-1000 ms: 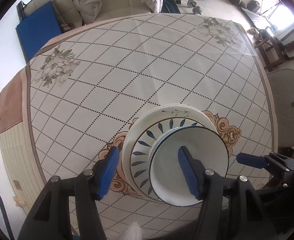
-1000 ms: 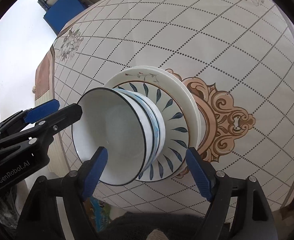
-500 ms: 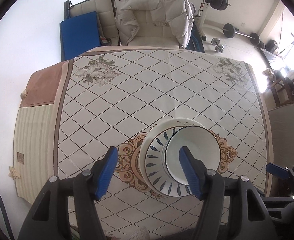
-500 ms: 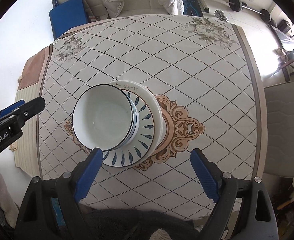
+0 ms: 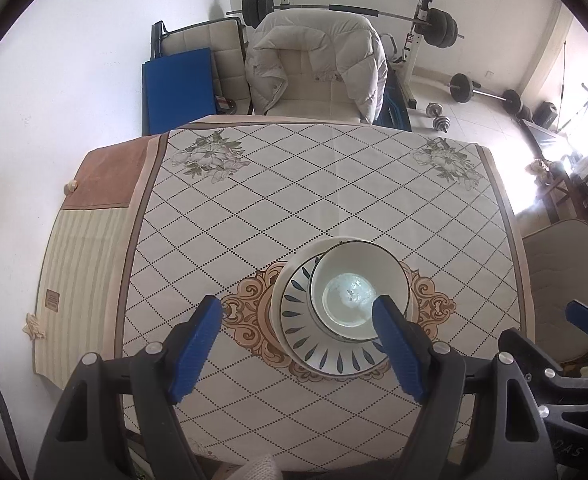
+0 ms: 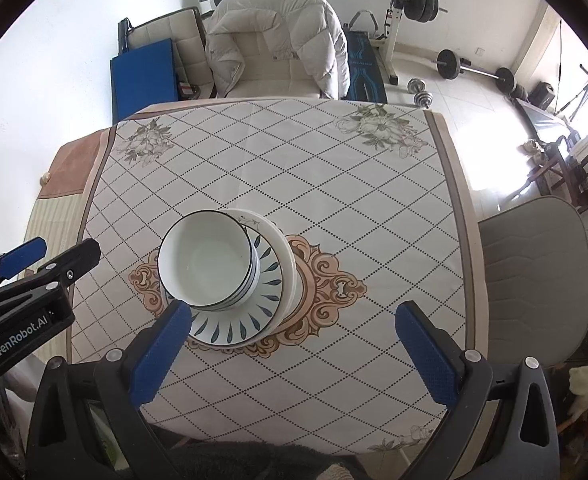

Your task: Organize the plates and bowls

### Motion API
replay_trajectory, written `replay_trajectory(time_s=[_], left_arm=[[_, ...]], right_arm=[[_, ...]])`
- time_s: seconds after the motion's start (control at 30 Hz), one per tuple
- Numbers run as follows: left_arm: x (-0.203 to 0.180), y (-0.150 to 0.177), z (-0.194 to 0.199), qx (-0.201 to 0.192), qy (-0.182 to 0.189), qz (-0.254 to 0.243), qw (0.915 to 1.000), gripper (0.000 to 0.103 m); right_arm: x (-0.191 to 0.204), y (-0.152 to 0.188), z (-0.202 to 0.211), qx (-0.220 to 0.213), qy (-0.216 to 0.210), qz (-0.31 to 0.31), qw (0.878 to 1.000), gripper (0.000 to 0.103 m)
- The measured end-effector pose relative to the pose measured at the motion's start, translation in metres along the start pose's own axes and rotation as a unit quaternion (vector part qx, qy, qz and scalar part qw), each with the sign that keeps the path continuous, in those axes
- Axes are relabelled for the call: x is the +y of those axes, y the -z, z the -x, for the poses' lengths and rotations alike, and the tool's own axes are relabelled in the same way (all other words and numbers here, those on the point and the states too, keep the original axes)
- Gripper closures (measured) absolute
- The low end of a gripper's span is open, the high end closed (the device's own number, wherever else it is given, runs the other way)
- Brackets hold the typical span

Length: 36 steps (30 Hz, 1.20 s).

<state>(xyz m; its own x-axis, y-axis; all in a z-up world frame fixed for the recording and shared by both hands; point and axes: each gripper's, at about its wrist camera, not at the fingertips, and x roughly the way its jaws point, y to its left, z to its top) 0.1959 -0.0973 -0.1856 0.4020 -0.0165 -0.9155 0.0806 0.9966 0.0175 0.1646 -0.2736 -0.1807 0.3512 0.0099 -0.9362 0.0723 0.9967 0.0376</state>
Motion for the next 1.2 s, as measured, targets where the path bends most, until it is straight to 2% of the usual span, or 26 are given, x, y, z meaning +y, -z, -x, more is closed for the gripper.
replay_trajectory(time_s=[0.2, 0.27, 0.33, 0.6, 0.73, 1.2], left_arm=[[-0.006, 0.030, 0.042, -0.027, -0.016, 0.023, 0.9992, 0.026], [-0.006, 0.040, 0.059, -0.035, -0.010, 0.032, 0.9988, 0.026], [-0.006, 0.048, 0.075, -0.044, 0.002, 0.043, 0.9981, 0.004], [0.004, 0.073, 0.151, -0.091, 0.002, 0.057, 0.9942, 0.004], [0.007, 0.085, 0.180, -0.104, -0.002, 0.046, 0.9935, 0.004], [0.021, 0.130, 0.237, -0.132, 0.007, 0.028, 0.9909, 0.003]], right_arm=[[-0.009, 0.022, 0.041, -0.031, -0.011, 0.011, 0.999, 0.000], [-0.008, 0.032, 0.056, -0.042, -0.008, 0.020, 0.999, 0.000], [-0.009, 0.044, 0.072, -0.054, -0.012, 0.023, 0.998, 0.000], [-0.013, 0.081, 0.144, -0.094, -0.012, 0.022, 0.995, 0.000], [-0.011, 0.096, 0.183, -0.117, -0.004, 0.020, 0.993, 0.000], [0.010, 0.154, 0.277, -0.181, 0.052, -0.004, 0.982, 0.000]])
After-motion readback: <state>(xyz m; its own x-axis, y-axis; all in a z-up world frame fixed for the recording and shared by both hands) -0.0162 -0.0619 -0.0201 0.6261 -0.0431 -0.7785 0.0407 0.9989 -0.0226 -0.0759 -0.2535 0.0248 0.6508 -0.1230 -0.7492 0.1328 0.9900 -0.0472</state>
